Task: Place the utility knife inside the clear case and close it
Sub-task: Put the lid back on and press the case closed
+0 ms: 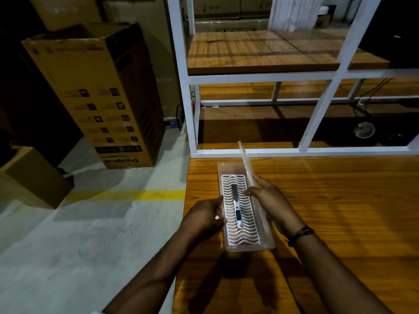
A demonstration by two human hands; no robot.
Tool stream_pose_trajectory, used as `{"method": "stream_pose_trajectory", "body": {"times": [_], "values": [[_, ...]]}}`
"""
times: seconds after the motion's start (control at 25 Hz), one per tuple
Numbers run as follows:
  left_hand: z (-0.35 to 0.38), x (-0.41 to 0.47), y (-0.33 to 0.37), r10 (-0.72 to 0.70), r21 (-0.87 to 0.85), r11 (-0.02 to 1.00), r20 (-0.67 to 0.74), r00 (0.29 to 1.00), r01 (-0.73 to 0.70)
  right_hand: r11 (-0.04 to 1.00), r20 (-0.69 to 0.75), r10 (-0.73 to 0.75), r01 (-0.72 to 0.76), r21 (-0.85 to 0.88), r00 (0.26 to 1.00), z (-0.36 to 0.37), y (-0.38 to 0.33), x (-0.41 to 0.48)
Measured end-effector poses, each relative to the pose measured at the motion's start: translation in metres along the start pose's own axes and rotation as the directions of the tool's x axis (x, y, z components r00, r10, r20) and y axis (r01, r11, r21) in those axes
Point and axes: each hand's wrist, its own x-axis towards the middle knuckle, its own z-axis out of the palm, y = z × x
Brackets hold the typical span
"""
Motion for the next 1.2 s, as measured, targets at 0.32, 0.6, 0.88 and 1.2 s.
{"method": "stream_pose_trajectory", "body": {"times": [0.32,0.6,0.88,1.2], "values": [[0.006,0.002,-0.015,0.0,-0.252,0.968,-0.016,1.0,-0.004,0.786,-0.109,0.021,-0.084,-0.613,0.994,0.033,0.026,0.002],[0.013,-0.004,-0.016,-0.076,-0.47,0.88,-0.014,0.997,0.061,0.668,-0.131,-0.065,-0.054,-0.742,0.989,0.036,0.042,0.002],[0.016,-0.025,-0.019,-0.124,-0.607,0.774,0.135,0.983,0.18,0.833,-0.091,-0.091,0.026,-0.553,0.992,0.016,0.049,0.008],[0.022,-0.043,-0.027,-0.114,-0.54,0.821,0.166,0.98,0.187,0.984,0.091,0.168,-0.173,0.05,0.982,-0.037,0.067,-0.034]]}}
